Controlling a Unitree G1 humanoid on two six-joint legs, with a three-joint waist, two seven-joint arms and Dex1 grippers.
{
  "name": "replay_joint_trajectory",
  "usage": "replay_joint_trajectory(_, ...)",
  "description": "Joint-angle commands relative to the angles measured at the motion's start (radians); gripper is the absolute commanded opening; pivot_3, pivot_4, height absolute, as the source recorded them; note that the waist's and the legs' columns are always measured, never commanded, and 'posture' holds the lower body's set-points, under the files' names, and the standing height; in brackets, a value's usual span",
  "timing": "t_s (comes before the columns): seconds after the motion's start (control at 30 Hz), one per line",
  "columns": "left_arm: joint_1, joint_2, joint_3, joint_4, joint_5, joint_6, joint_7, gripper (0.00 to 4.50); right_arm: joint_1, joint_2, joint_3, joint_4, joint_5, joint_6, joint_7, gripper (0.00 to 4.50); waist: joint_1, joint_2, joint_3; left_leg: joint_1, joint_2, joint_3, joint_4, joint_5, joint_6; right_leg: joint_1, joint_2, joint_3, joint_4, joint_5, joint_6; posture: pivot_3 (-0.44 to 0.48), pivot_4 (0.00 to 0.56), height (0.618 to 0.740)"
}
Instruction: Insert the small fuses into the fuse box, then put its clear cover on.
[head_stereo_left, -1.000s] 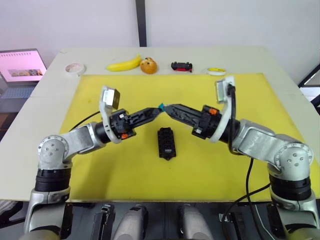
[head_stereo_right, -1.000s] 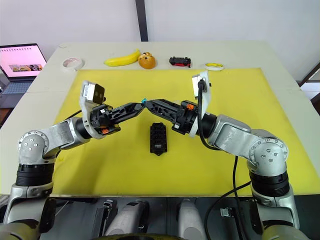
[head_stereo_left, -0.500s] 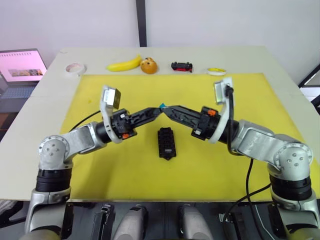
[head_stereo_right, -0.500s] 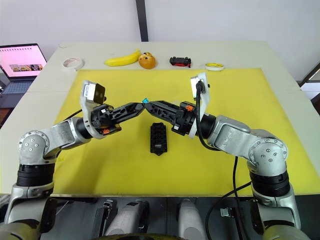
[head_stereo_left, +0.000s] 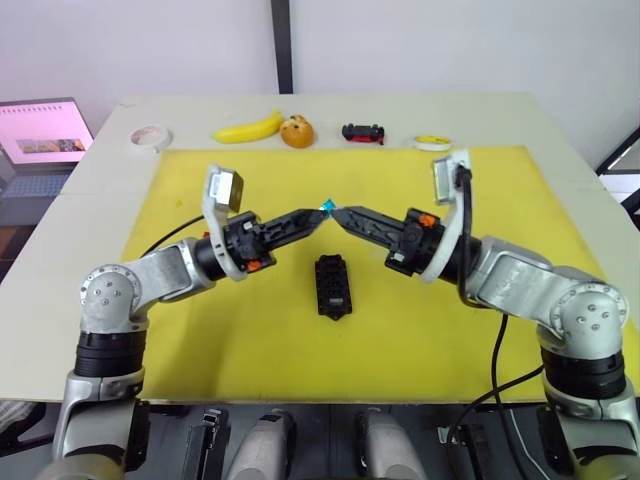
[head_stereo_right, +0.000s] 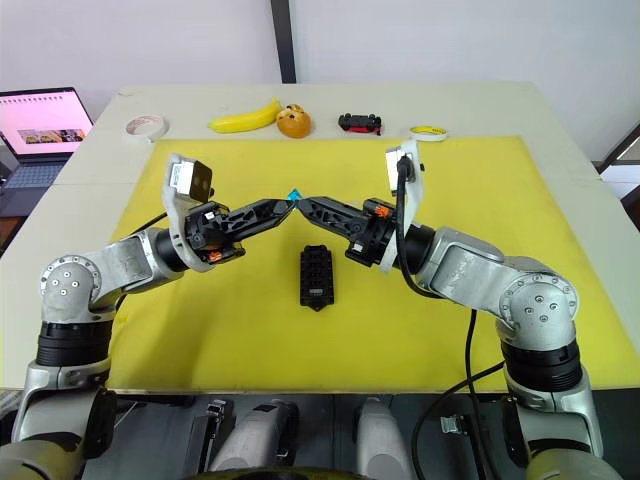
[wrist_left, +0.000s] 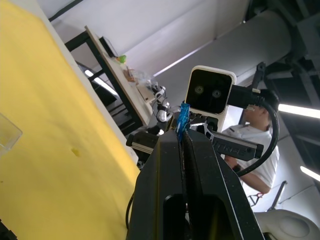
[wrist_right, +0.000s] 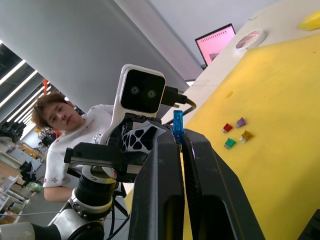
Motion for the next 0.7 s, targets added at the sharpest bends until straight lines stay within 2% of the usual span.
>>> replay_joint_trajectory(0.03,-0.009,0.005,-0.01,-0.025,-0.044,-0.001,0.009,0.66,-0.014,-0.005,-0.006,-0.034,0.069,-0.018,0.001,0.0,0.0,0.0,0.0,0.0,0.0,0.0,0.0,0.0,0.0,0.0,0.0,0.0,0.0,0.0,0.0,0.0,0.15,0.74)
replay_joint_trajectory(0.1,-0.009,0.034,0.002,-0.029,-0.024,0.022,-0.033,1.43,-0.012,-0.016,-0.007,-0.036,0.108,-0.017,0.003,0.0,-0.001,0.0,0.0,0.0,0.0,0.0,0.0,0.0,0.0,0.0,0.0,0.0,0.0,0.0,0.0,0.0,0.15,0.74)
replay_joint_trajectory(0.23,-0.017,0.129,0.022,-0.028,0.077,0.072,-0.163,3.49,-0.01,-0.06,-0.014,-0.041,0.139,-0.005,0.027,0.0,-0.003,0.0,0.0,0.0,0.0,0.0,0.0,0.0,0.0,0.0,0.0,0.0,0.001,0.0,0.0,0.0,0.15,0.74)
replay_joint_trajectory(0.3,-0.022,0.23,-0.005,-0.068,0.272,0.049,-0.337,4.46,-0.025,-0.101,-0.02,-0.034,0.096,0.018,0.065,0.0,-0.005,0.0,0.0,0.0,0.0,0.0,0.0,0.0,0.0,0.0,0.001,0.0,0.001,0.0,0.0,0.0,0.15,0.74)
replay_joint_trajectory(0.43,-0.037,0.386,-0.11,-0.115,0.591,-0.072,-0.668,4.46,-0.076,-0.195,-0.012,-0.023,-0.046,0.08,0.203,0.0,-0.003,0.001,0.0,0.001,-0.001,0.002,-0.001,0.0,0.001,0.0,0.001,0.001,0.001,0.0,0.0,0.0,0.15,0.74)
replay_joint_trajectory(0.53,-0.012,0.457,-0.222,-0.145,0.862,-0.282,-0.881,4.46,-0.11,-0.259,0.042,-0.044,-0.242,0.103,0.354,0.0,-0.001,0.001,0.0,0.001,0.0,0.003,-0.001,-0.001,0.002,0.0,0.001,0.001,0.0,0.0,0.0,0.0,0.15,0.74)
replay_joint_trajectory(0.6,0.006,0.461,-0.292,-0.139,1.057,-0.474,-0.961,4.46,-0.131,-0.297,0.112,-0.07,-0.419,0.087,0.472,0.0,0.0,0.001,0.0,0.001,0.0,0.003,-0.002,0.0,0.001,0.0,0.001,0.001,-0.001,0.0,0.0,0.0,0.15,0.74)
replay_joint_trajectory(0.7,0.014,0.418,-0.338,-0.098,1.22,-0.642,-0.999,4.46,-0.145,-0.326,0.209,-0.09,-0.644,0.023,0.615,0.0,0.002,0.001,0.0,0.0,0.001,0.003,-0.002,-0.001,0.002,0.0,0.001,0.001,-0.002,0.0,0.0,0.0,0.15,0.74)
